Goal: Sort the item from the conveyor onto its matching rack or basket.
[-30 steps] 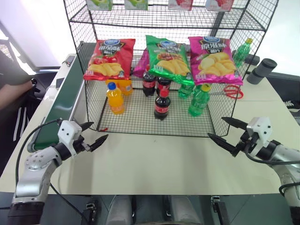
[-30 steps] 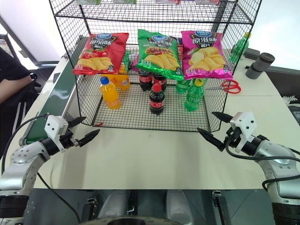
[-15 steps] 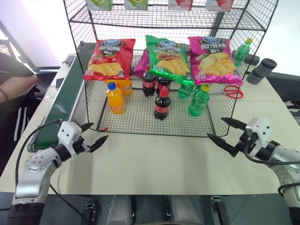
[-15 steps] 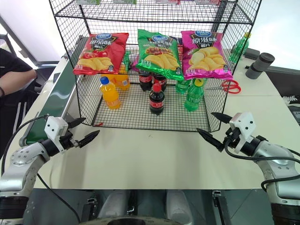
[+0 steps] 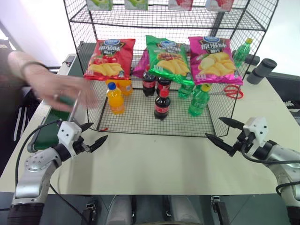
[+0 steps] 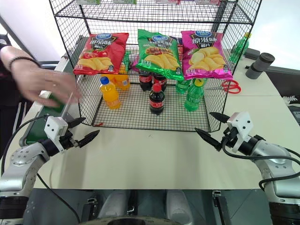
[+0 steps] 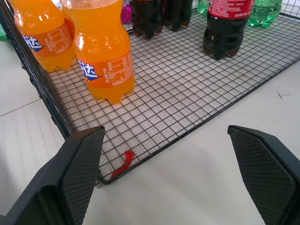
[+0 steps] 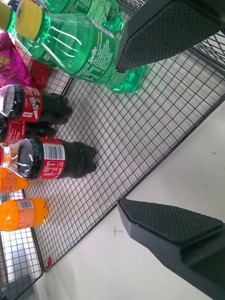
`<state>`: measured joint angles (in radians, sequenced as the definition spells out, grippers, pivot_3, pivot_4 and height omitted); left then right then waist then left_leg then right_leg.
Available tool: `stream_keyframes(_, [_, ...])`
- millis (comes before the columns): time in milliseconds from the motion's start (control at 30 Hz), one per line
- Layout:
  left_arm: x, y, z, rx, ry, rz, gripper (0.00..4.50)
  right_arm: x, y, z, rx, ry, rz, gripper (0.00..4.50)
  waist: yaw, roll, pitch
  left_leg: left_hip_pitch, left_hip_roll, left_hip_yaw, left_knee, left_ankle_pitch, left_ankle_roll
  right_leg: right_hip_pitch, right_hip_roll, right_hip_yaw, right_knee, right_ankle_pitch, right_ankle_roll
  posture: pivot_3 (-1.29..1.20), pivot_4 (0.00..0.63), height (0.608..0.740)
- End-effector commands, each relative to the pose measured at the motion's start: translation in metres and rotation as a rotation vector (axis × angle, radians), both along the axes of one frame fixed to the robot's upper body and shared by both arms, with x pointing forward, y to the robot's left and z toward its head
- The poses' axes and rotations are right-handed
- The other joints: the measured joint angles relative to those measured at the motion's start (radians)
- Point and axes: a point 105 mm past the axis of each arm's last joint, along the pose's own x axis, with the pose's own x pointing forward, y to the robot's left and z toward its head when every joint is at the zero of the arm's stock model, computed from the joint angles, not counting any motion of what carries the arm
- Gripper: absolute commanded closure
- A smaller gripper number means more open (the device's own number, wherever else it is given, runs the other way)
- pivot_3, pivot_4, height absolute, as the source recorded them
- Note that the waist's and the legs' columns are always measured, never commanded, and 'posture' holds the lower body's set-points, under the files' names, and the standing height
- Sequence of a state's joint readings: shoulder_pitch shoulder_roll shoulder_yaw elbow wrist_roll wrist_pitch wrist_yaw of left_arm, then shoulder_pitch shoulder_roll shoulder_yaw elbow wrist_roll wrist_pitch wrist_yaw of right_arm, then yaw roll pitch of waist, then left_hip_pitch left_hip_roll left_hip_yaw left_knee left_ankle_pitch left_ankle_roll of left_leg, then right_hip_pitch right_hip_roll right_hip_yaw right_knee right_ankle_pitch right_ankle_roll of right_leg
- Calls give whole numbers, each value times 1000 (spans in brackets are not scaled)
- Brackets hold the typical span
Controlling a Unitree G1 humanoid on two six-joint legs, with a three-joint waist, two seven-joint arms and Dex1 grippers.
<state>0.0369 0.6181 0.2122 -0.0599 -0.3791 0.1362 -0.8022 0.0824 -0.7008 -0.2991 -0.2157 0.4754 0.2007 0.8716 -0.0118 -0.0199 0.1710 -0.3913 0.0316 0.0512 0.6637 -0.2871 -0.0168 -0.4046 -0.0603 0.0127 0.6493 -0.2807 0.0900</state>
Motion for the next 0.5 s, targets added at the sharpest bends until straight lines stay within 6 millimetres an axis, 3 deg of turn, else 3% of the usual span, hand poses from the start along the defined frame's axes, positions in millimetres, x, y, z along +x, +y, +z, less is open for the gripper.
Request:
stream_keyframes(33, [1,1,11,12,-52,3,0,0,8,13,1,-51,22,43,0,0,0,0,0,0,0,0,0,0,0,0,0,0,0,0,150,740])
stream_keyframes(500, [1,1,11,11,-56,8,0,1,15,17,3,-56,28,43,0,0,0,0,0,0,0,0,0,0,0,0,0,0,0,0,150,740])
